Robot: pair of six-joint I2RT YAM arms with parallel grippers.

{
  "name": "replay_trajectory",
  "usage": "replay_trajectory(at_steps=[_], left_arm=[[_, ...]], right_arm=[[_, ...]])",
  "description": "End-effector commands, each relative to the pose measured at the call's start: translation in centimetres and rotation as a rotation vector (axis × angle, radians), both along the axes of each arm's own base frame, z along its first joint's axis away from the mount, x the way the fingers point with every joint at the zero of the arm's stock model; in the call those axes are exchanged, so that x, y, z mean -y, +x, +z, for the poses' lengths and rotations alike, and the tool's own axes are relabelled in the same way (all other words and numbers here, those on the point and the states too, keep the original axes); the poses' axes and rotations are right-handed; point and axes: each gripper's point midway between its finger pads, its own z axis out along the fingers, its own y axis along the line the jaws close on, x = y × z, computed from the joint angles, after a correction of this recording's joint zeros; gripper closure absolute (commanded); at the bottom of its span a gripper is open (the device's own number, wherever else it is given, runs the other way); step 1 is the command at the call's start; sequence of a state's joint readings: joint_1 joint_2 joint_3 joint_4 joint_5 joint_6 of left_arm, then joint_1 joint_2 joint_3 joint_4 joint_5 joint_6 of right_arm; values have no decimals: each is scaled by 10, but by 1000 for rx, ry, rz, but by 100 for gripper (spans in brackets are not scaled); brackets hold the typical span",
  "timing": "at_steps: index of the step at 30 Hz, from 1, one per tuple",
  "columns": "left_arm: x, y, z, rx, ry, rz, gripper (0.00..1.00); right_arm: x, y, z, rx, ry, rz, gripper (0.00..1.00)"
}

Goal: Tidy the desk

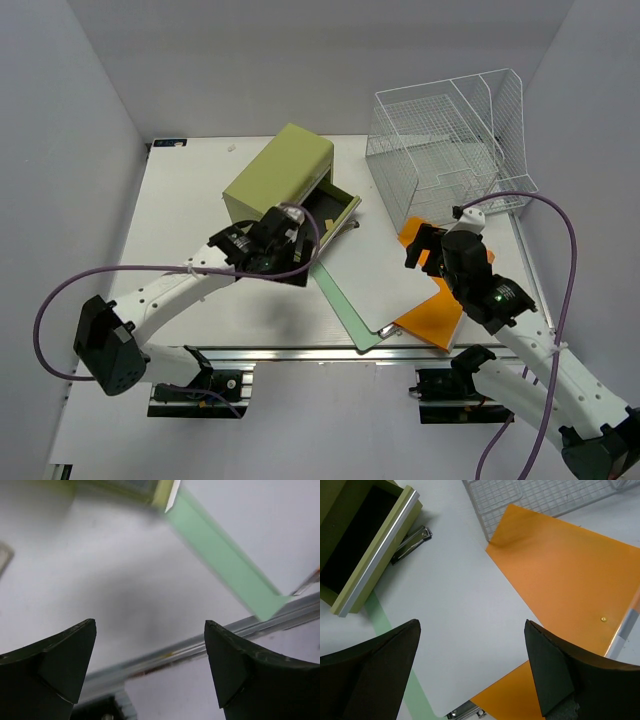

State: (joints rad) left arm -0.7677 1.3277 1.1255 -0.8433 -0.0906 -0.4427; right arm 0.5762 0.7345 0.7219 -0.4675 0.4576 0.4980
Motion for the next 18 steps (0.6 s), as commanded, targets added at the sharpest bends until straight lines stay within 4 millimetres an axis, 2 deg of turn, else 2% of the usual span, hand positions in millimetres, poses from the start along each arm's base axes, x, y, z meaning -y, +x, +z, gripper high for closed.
replay_trajectory(at_steps=[1, 3, 4, 5, 6, 7, 8, 9, 11, 14, 17, 18], left_arm=[[-46, -25, -36, -126, 128, 236, 2], [-66, -21, -40, -104, 138, 351, 2], [-83, -22, -50, -109, 171, 410, 2], [-103, -12, -54, -102, 178, 503, 2], [-113, -6, -56, -86, 175, 522, 2], [-126, -7, -69, -95, 189, 549, 2], [-128, 10, -70, -48, 142, 576, 2], [-143, 20, -70, -52, 128, 627, 2], [-141, 46, -60, -16, 50, 661, 2], [-147, 67, -55, 27, -7, 707, 2], [-160, 72, -69, -25, -39, 789, 2], [-159, 73, -73, -42, -53, 781, 2]], right_arm=[[-6, 6, 7, 37, 8, 33, 11], [-9, 7, 4, 27, 5, 45, 11], [-10, 7, 2, 23, 6, 47, 11], [-11, 8, 0, 16, 4, 50, 11], [-13, 7, -2, 6, 7, 59, 11], [-16, 8, -2, 7, 14, 65, 11], [-17, 9, -3, 6, 18, 68, 11], [-19, 9, -5, -1, 21, 75, 11], [-21, 9, -4, 2, 31, 80, 11], [-25, 10, -2, -5, 34, 96, 11], [-21, 11, 1, 2, 18, 81, 11], [-19, 12, 1, 8, 11, 72, 11]])
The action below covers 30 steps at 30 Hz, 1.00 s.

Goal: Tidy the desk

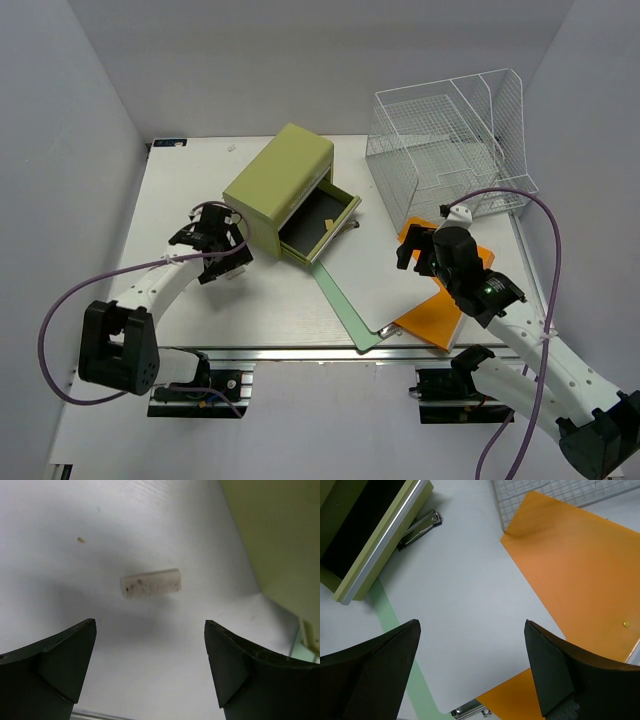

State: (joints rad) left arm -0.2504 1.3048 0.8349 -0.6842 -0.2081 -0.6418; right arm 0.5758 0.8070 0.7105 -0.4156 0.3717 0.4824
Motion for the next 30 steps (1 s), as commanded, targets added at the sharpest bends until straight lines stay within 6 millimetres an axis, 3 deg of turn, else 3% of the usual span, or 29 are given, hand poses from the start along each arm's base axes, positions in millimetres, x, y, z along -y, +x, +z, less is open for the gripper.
replay_trajectory(at_steps=[1, 6, 10, 15, 22, 30], left_arm=[[10, 27, 1, 59, -114, -3, 2], [5, 11, -29, -17, -85, -10, 2], [10, 15, -38, 9, -116, -3, 2], [-8, 16, -54, -33, -21, 56, 2], [-13, 11, -79, -133, 27, 29, 5], [-3, -12, -78, -143, -36, -6, 10]], right_arm=[[2, 8, 18, 62, 7, -11, 11], [5, 8, 21, 78, 9, -29, 11], [5, 7, 19, 72, 8, -27, 11], [5, 7, 20, 74, 15, -25, 11], [6, 6, 23, 85, 24, -30, 11], [7, 5, 24, 95, 42, -43, 11]])
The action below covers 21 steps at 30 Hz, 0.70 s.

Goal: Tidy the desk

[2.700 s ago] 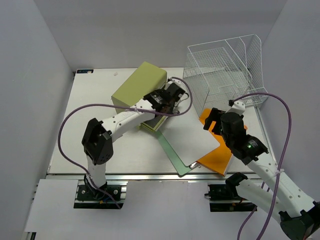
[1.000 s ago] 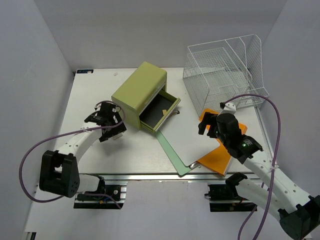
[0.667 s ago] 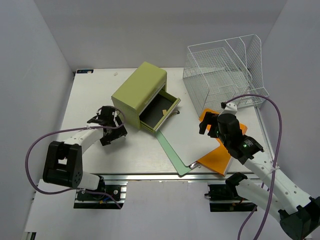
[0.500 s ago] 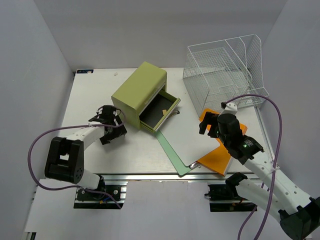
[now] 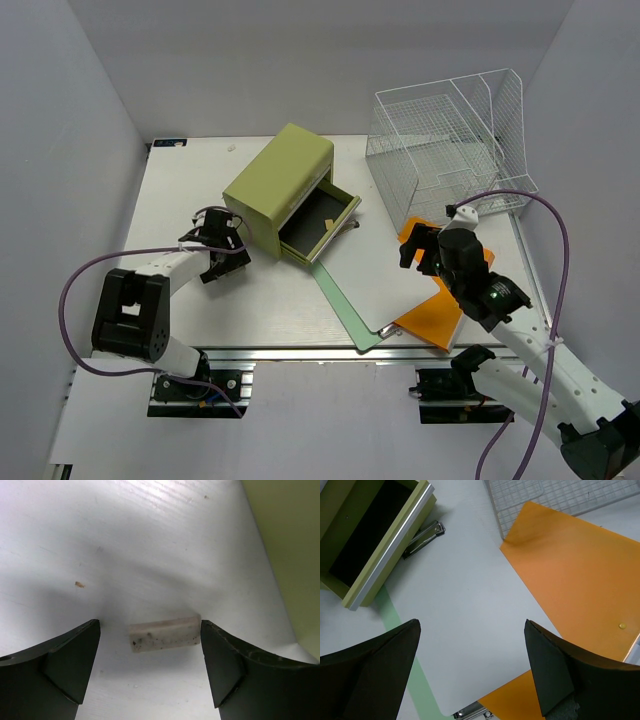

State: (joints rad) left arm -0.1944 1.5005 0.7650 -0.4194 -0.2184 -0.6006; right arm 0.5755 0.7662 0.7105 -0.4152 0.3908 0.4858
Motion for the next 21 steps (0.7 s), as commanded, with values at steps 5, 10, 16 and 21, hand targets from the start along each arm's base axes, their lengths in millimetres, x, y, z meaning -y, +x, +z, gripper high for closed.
replay_trajectory(at_steps=[5, 10, 16, 21], left_arm=[[17, -44, -24, -147, -72, -58, 9], [24, -41, -32, -188, -40, -78, 14], [22, -47, -32, -216, -24, -58, 31], [26, -63, -20, -236, -10, -68, 50]], right_arm=[[3, 5, 11, 55, 24, -30, 11], [5, 6, 11, 58, 24, -39, 11], [7, 4, 15, 77, 44, -50, 11], [9, 3, 17, 88, 49, -55, 11]])
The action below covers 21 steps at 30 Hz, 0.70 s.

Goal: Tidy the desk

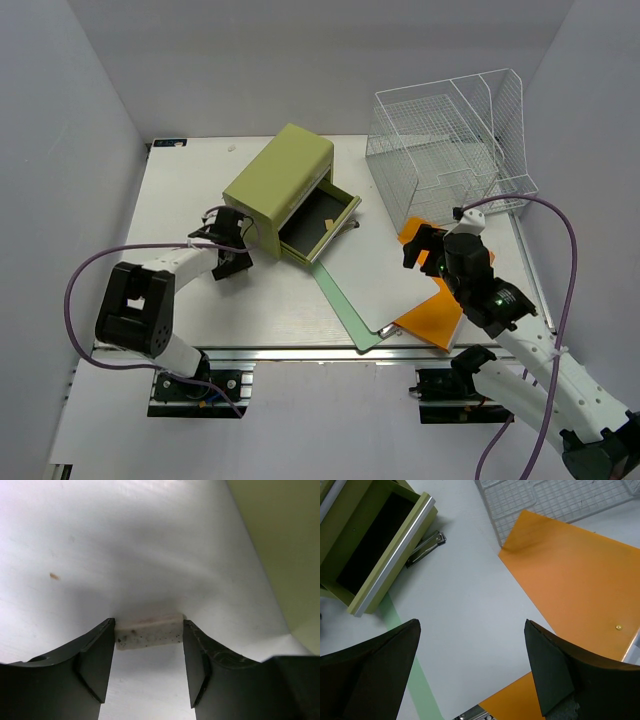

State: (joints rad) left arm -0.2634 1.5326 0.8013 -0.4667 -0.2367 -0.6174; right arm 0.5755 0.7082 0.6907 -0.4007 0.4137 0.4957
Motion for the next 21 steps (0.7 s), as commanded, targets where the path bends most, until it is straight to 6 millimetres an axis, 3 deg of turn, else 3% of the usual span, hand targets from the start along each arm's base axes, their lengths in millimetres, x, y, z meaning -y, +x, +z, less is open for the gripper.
replay_trajectory(at_steps=[1, 4, 5, 7, 8, 10, 11, 13, 16, 18, 20, 21], left_arm=[[10, -58, -11, -177, -37, -15, 51], [20, -69, 7, -174, -52, -38, 53], [24, -71, 25, -156, -51, -55, 53], [46, -74, 48, -110, -37, -144, 53], [59, -70, 74, -59, -56, -187, 53], [89, -74, 99, -9, -89, -303, 53], [103, -68, 122, 41, -118, -330, 53], [128, -66, 143, 78, -140, -399, 53], [179, -43, 185, 186, -198, -503, 52], [211, -12, 211, 287, -174, -501, 51], [219, 14, 216, 327, -122, -450, 49], [224, 41, 221, 368, -70, -368, 49]], right_arm=[[3, 5, 8, 40, 20, -30, 11], [2, 5, 11, 46, 16, -20, 11], [2, 5, 12, 47, 17, -20, 11], [3, 5, 15, 54, 17, -19, 11], [2, 5, 15, 58, 20, -19, 11], [2, 5, 15, 59, 21, -17, 11], [2, 5, 16, 60, 21, -15, 11], [1, 4, 15, 59, 23, -11, 11], [1, 5, 14, 59, 24, -13, 11], [2, 5, 13, 57, 25, -18, 11], [4, 5, 13, 61, 26, -34, 11], [6, 6, 14, 65, 26, -42, 11]])
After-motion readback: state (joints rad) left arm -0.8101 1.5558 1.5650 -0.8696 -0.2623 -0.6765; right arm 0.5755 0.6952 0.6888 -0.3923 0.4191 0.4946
